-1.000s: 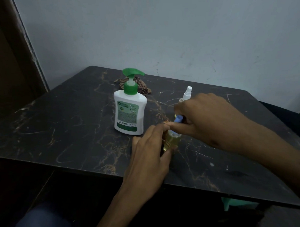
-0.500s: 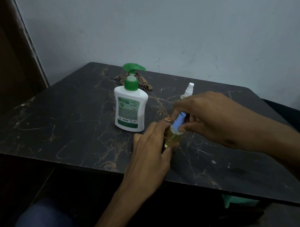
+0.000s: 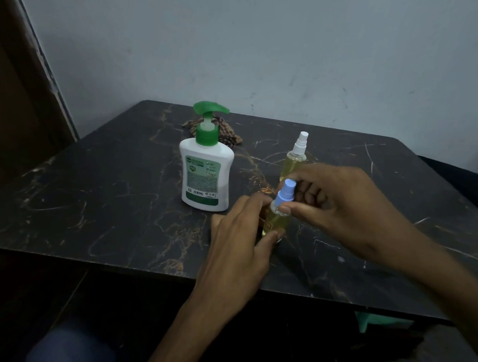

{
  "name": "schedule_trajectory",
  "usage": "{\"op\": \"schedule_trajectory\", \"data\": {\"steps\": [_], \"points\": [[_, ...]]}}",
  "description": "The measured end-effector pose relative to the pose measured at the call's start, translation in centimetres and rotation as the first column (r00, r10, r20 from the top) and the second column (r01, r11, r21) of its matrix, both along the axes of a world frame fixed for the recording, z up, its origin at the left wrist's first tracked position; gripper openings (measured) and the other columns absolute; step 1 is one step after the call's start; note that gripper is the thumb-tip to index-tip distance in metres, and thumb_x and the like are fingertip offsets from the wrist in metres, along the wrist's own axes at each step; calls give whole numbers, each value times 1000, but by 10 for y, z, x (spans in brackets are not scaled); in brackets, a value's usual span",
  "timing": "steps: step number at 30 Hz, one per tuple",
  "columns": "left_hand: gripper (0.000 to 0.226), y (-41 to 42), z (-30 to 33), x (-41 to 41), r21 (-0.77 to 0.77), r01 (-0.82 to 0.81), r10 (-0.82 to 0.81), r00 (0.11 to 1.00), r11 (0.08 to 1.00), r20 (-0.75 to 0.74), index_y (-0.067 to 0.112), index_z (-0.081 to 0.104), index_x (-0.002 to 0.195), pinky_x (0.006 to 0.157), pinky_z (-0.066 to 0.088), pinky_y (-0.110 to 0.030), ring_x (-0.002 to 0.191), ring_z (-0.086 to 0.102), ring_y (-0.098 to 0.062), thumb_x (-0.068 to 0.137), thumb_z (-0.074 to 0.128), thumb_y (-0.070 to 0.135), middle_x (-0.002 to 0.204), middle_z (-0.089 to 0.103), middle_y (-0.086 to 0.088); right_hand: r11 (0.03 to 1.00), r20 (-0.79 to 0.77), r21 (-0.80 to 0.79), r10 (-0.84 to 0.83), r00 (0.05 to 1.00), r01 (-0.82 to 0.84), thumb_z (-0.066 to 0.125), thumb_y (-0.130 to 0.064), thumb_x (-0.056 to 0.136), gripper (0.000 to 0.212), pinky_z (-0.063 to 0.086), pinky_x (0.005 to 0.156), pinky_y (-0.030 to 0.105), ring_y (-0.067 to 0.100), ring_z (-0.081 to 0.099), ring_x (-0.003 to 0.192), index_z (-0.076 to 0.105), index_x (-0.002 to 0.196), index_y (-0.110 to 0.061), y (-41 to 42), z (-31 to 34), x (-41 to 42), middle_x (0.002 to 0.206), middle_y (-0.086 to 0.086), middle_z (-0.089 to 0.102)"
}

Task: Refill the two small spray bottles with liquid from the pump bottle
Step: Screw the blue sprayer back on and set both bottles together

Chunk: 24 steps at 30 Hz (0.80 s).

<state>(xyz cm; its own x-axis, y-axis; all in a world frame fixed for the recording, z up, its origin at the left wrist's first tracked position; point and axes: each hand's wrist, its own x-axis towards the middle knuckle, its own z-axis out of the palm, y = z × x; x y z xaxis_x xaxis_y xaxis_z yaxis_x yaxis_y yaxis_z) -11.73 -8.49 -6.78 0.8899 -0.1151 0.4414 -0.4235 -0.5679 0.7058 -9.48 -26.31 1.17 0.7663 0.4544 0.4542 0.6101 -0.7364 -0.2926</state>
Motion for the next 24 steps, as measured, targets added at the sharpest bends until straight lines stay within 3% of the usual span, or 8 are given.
{"op": "schedule_trajectory", "data": {"steps": [3, 5, 12, 17, 24], "points": [[29, -1, 3, 1, -16, -12, 12, 1000, 1000, -13, 38, 60, 113, 98, 48, -44, 102, 59, 0, 91, 76, 28, 105, 61, 18, 982, -55, 172, -72, 996, 81, 79, -40, 81, 32, 52, 66, 18, 6, 66, 75, 72, 111, -30, -11, -21, -8, 81, -18, 68], [29, -2, 6, 3, 9, -34, 34, 999, 999, -20, 37, 59, 114, 99, 49, -43, 102, 57, 0, 92, 76, 27, 106, 60, 18, 957, -90, 236, -152, 984, 170, 76, -40, 83, 27, 52, 67, 14, 1, 66, 79, 71, 108, -32, -19, -33, -9, 84, -19, 68], [24, -22, 20, 36, 161, -146, 148, 989, 976, 2, 26, 54, 109, 94, 47, -41, 100, 55, -13, 95, 73, 24, 107, 55, 9, 887, -169, 234, -366, 915, 398, 79, -29, 88, 19, 51, 68, 18, -2, 64, 76, 71, 106, -28, -35, -47, 32, 86, -16, 68], [29, -37, 24, 67, 210, -216, 224, 974, 954, -17, 16, 56, 120, 92, 45, -39, 115, 61, -28, 96, 71, 21, 122, 61, -4, 862, -192, 252, -401, 896, 440, 82, -25, 86, 36, 58, 83, 33, 8, 65, 85, 68, 118, -19, -32, -49, 70, 98, -7, 68], [41, -49, 25, 99, 218, -268, 287, 956, 938, -59, 7, 54, 134, 96, 45, -44, 123, 58, -36, 98, 68, 20, 133, 59, -12, 867, -222, 236, -393, 893, 440, 84, -28, 84, 46, 52, 79, 30, 14, 65, 92, 62, 124, -17, -22, -62, 95, 110, -2, 69]]}}
